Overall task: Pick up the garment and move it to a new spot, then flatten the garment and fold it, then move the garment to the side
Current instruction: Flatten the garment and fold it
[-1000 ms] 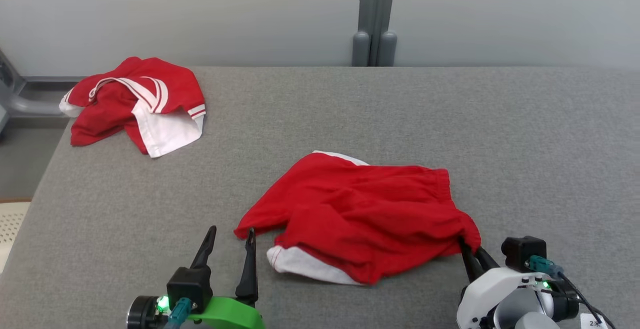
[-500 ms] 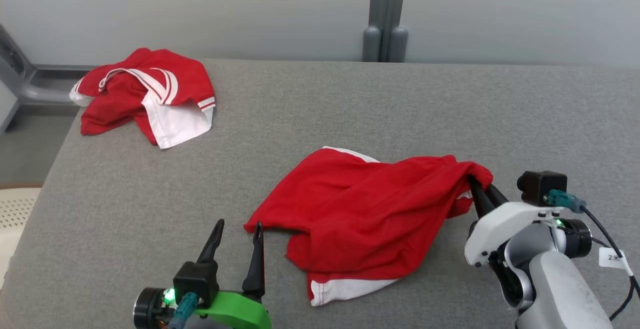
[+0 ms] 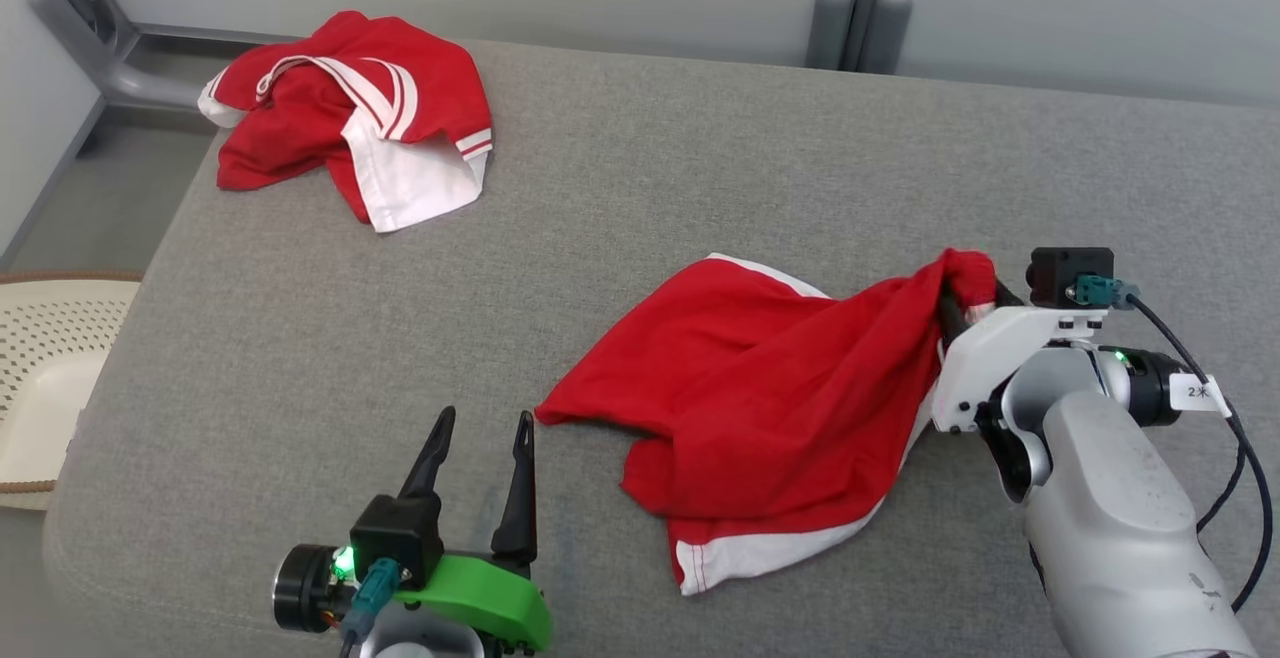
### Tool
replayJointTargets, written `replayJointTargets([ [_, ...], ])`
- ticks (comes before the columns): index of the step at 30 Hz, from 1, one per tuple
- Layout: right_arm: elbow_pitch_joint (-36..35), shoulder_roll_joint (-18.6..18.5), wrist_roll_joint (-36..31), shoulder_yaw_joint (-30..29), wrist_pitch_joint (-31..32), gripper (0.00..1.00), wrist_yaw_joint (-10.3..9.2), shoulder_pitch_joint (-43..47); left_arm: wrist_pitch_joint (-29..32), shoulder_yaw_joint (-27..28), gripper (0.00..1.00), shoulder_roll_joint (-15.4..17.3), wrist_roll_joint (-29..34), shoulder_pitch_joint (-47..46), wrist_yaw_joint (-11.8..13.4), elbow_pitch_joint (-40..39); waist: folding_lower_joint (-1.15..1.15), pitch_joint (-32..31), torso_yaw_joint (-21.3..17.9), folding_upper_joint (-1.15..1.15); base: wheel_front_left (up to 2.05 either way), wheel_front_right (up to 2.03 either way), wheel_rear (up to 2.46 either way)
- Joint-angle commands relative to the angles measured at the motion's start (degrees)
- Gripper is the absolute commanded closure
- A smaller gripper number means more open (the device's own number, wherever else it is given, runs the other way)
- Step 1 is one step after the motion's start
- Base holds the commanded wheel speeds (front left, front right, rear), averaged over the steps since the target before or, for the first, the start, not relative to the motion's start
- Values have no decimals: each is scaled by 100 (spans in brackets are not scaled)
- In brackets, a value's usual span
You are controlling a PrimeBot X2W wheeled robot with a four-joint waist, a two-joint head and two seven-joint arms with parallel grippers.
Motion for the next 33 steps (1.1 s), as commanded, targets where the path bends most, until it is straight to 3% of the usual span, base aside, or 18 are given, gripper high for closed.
replayJointTargets([
  [1, 127, -19, -95, -17, -115, 0, -2, -102, -3, 47, 0, -5, 87, -97, -32, 7, 0, 42, 24, 0, 0, 0, 0],
  [7, 532, -20, -88, 96, -651, 0, -2, -229, -3, 100, 0, -53, 130, -35, -88, -43, 0, -57, -194, 0, 0, 0, 0],
  [13, 338, -19, 2, 247, -1055, 0, -3, 84, -3, 16, 0, -136, 44, 115, -241, -88, 0, -196, -496, 0, 0, 0, 0],
  [22, -690, -17, 236, 287, -1211, 0, -2, 891, 591, -536, 0, -256, -361, 251, -755, 181, 0, -332, -823, 0, 0, 0, 0],
  [30, -1780, -18, 388, 286, -976, 0, -2, 1472, 913, -654, 0, -291, -494, -71, -805, 881, 0, -238, -1169, 0, 0, 0, 0],
  [31, -1923, -18, 403, 275, -932, 0, -3, 1557, 870, -617, 3, -296, -534, -131, -771, 993, 0, -226, -1205, 0, 0, 0, 0],
  [32, -2035, -16, 434, 270, -912, 0, -3, 1623, 831, -595, 24, -301, -554, -181, -754, 1083, 0, -219, -1237, 0, 0, 0, 0],
  [33, -2173, -17, 461, 252, -877, 0, -3, 1700, 767, -611, 73, -305, -518, -257, -760, 1173, 0, -210, -1272, 0, 0, 0, 0],
])
